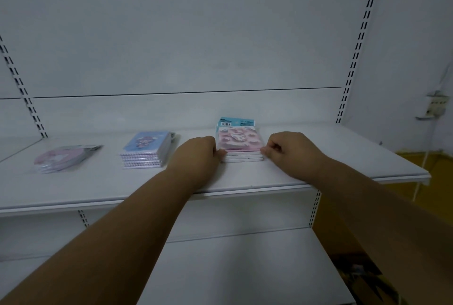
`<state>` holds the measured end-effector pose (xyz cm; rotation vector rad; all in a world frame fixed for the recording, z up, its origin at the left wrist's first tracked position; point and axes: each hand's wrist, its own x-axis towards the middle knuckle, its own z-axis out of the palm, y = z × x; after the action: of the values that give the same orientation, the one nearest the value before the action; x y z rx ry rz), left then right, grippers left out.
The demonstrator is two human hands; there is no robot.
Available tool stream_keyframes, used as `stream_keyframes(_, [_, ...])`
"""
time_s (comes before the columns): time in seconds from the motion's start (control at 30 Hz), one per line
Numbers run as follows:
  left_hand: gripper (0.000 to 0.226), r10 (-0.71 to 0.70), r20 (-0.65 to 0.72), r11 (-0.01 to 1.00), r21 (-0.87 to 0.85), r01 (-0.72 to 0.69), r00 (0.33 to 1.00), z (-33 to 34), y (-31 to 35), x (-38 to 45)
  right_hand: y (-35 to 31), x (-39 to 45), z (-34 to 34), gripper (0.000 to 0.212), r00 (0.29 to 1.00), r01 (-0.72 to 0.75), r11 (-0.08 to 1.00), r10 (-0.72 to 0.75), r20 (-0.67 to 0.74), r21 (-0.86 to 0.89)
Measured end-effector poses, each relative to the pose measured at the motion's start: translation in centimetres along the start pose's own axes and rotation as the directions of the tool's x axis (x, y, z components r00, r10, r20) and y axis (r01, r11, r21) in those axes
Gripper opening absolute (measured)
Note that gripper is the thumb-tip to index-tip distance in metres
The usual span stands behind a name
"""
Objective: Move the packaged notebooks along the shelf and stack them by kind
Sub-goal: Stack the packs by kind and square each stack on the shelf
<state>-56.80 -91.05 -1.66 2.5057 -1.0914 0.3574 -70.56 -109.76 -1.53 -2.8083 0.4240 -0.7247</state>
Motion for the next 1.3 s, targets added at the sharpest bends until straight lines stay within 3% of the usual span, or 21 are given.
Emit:
stream_keyframes(0.17, [0.024, 0.006, -0.013, 1.0, 0.008, -0.006, 1.0, -0.7, -0.4, -1.1, -1.5, 0.0, -0.5, 0.024, 0.987, 0.034, 0.998, -0.042, -0.157, -0.056])
stream_keyframes(0.43, [0.018, 0.075, -0.267, 0.997, -0.01, -0.08, 0.961, -4.5, -6.0, -4.9, -10.6, 0.9, 1.4, 0.011, 0.961, 0.195, 0.979, -0.177, -0.213, 0.066])
stream_keyframes(0.6, [0.02, -0.094, -0.384, 0.993, -0.106, 0.058, 0.918, -6.7, -12.7, -5.9, -17.2, 2.3, 5.1, 0.015, 0.983, 0.127, 0.982, -0.106, -0.151, 0.138])
stream_keyframes(0.7, [0.047, -0.252, -0.195, 0.965, -0.12, 0.232, 0.948, -7.0, -16.0, -5.2, -19.8, 3.1, 7.5, 0.027, 0.992, -0.105, 0.968, 0.117, -0.039, 0.226])
stream_keyframes(0.8, [0.053, -0.234, 0.0, 0.962, -0.146, 0.232, 0.972, -6.4, -17.6, -4.5, -20.9, 3.5, 9.2, 0.03, 0.973, -0.228, 0.943, 0.228, 0.031, 0.244])
stream_keyframes(1.03, [0.03, -0.184, -0.067, 0.952, -0.262, 0.16, 0.981, -6.4, -17.5, -4.3, -21.0, 3.3, 8.7, 0.02, 0.965, -0.251, 0.929, 0.261, 0.001, 0.27])
stream_keyframes(1.3, [0.017, -0.172, -0.133, 0.977, -0.15, 0.151, 0.976, -6.1, -17.0, -4.5, -21.0, 3.8, 8.2, 0.02, 0.977, -0.205, 0.958, 0.213, -0.019, 0.201])
